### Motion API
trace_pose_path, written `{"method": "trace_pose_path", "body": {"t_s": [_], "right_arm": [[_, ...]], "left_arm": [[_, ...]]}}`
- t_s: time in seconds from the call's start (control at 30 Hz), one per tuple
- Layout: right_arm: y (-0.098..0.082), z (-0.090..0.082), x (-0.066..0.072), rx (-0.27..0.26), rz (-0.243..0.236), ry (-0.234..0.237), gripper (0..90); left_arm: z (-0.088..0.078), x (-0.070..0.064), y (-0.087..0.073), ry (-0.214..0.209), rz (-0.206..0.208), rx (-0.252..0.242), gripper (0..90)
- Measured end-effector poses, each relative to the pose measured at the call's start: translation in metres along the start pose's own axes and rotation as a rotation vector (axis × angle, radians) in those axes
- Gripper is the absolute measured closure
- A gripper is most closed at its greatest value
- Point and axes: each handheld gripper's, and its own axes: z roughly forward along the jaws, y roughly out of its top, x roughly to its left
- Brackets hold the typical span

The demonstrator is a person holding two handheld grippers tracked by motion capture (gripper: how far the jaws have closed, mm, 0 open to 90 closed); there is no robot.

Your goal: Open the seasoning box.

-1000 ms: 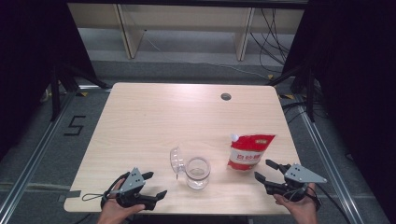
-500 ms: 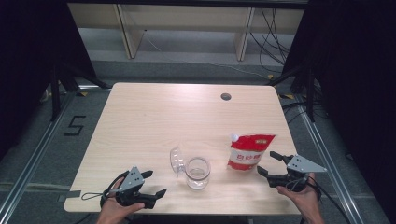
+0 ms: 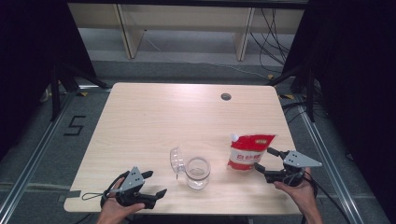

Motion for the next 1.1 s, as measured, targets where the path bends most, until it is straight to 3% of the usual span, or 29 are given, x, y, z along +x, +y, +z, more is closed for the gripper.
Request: {"method": "trace_pose_path", "body": {"t_s": [0.13, 0.17, 0.23, 0.27, 0.3, 0.33, 0.37, 0.4, 0.47, 0.53, 0.57, 0.6, 0.63, 0.67, 0.7, 0.8, 0.83, 0.9, 0.93, 1.0, 1.1], "right_arm": [[0.000, 0.006, -0.003, -0.007, -0.017, 0.016, 19.3], [0.001, 0.007, -0.002, -0.006, -0.013, 0.014, 19.2], [0.001, 0.008, -0.004, -0.021, -0.023, 0.030, 19.1], [0.001, 0.009, -0.003, -0.027, -0.004, 0.033, 19.0], [0.001, 0.008, -0.001, -0.015, 0.018, 0.047, 18.6], [0.002, 0.009, -0.004, -0.038, -0.016, 0.047, 18.6], [0.002, 0.010, -0.003, -0.054, -0.007, 0.043, 18.6], [0.002, 0.010, -0.004, -0.038, -0.011, 0.062, 18.8], [0.002, 0.013, -0.005, -0.061, -0.013, 0.056, 18.7], [0.003, 0.013, -0.007, -0.054, -0.047, 0.052, 18.8], [0.002, 0.013, -0.005, -0.045, -0.013, 0.057, 19.0], [0.002, 0.014, -0.007, -0.045, -0.029, 0.051, 19.0], [0.002, 0.016, -0.005, -0.045, -0.011, 0.056, 19.0], [0.002, 0.016, -0.006, -0.043, -0.044, 0.067, 20.3], [0.002, 0.016, -0.006, -0.043, -0.044, 0.067, 20.3], [0.002, 0.017, -0.001, -0.035, 0.024, 0.074, 24.7], [0.002, 0.018, -0.004, -0.039, -0.012, 0.080, 27.0], [0.002, 0.017, 0.000, -0.030, 0.034, 0.099, 29.5], [0.002, 0.017, -0.002, -0.045, -0.009, 0.077, 29.7], [0.003, 0.017, -0.004, -0.049, -0.028, 0.073, 30.6], [0.003, 0.015, 0.000, -0.028, 0.012, 0.073, 32.3]], "left_arm": [[0.000, -0.001, 0.000, -0.005, 0.002, -0.006, 18.0], [0.000, 0.000, 0.001, -0.006, 0.023, -0.008, 18.0], [-0.001, 0.000, 0.001, -0.009, 0.025, -0.005, 18.0], [-0.001, -0.001, 0.000, -0.007, 0.000, -0.010, 18.0], [-0.002, -0.001, 0.001, -0.002, 0.000, -0.010, 18.0], [-0.001, -0.001, 0.001, -0.003, -0.001, -0.015, 18.0], [-0.001, -0.001, 0.001, -0.004, 0.000, -0.015, 18.0], [-0.001, -0.001, 0.001, -0.006, 0.006, -0.012, 18.0], [0.000, -0.001, 0.001, -0.012, 0.006, -0.010, 18.0], [0.000, -0.002, 0.001, -0.010, 0.011, -0.011, 18.0], [0.001, -0.002, 0.001, -0.012, 0.012, -0.018, 18.0], [0.000, -0.002, 0.001, -0.014, 0.012, -0.008, 18.0], [0.000, -0.002, 0.001, -0.012, 0.012, -0.010, 18.0], [0.000, -0.002, 0.001, -0.015, 0.012, -0.007, 18.0], [0.000, -0.002, 0.001, -0.013, 0.011, -0.010, 18.0], [0.000, -0.003, 0.001, -0.008, 0.012, -0.010, 18.0], [0.000, -0.002, 0.001, -0.009, 0.014, -0.010, 18.0], [0.000, -0.001, 0.001, -0.004, 0.025, -0.007, 18.0], [0.000, -0.002, 0.001, -0.007, 0.006, -0.017, 18.0], [0.000, -0.001, 0.001, -0.006, 0.023, -0.007, 18.0], [0.000, -0.002, 0.001, -0.004, 0.017, -0.011, 18.1]]}}
